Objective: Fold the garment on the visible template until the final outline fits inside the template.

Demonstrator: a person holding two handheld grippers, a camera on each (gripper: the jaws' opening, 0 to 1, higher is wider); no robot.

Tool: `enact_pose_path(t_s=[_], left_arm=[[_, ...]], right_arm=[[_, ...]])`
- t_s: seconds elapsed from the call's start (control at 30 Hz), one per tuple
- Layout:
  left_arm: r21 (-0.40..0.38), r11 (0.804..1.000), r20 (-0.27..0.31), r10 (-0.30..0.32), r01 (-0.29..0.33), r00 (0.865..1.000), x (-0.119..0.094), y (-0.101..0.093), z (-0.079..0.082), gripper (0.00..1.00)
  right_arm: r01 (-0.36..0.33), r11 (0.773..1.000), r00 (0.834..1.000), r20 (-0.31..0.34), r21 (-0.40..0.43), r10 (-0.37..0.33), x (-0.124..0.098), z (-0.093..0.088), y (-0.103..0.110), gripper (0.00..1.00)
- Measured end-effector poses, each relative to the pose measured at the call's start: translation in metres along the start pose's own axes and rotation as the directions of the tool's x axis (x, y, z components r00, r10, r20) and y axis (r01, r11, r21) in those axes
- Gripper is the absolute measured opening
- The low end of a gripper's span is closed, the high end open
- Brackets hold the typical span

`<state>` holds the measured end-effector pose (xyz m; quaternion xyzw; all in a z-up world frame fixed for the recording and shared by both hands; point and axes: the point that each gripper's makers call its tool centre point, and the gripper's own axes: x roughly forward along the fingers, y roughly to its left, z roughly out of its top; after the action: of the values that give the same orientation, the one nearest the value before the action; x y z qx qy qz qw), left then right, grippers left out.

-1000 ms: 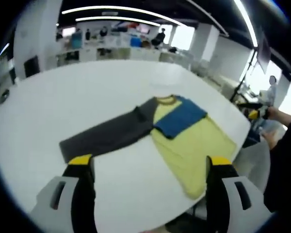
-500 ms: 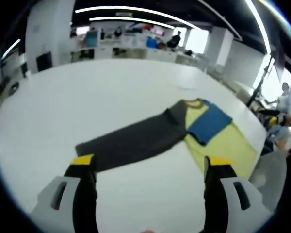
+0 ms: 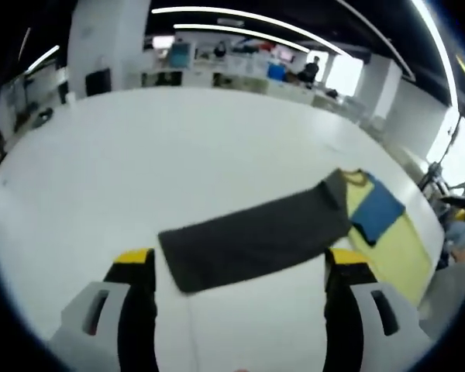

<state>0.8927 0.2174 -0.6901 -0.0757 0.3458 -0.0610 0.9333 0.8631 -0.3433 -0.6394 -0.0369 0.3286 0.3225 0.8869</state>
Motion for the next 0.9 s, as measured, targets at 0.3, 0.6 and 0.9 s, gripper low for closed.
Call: enact_pose_path(t_s=[0.3,0.6,0.9], left_arm=[[-0.028,0.999,-0.030,0.019,-0.020,0.999,0.020,0.017,-0.005,0.84],[-0.088,0.995,-0.043,0.052,-0.055,0.998,0.039,0.039,-0.010,0.73],[-0.077,0.993,-0.050,0.081,-0.084,0.995,0.059,0.070,-0.009,0.62]], right_arm=[[-0.004,1.000,1.000,-0.013,0.019,0.004,0.007,-0.001,-0.001,0.99],[0.003,0.999,1.000,-0.017,0.036,-0.002,0.012,-0.002,-0.005,0.99],[-0.003,0.999,1.000,-0.027,0.037,0.004,0.017,0.000,0.000,0.99]])
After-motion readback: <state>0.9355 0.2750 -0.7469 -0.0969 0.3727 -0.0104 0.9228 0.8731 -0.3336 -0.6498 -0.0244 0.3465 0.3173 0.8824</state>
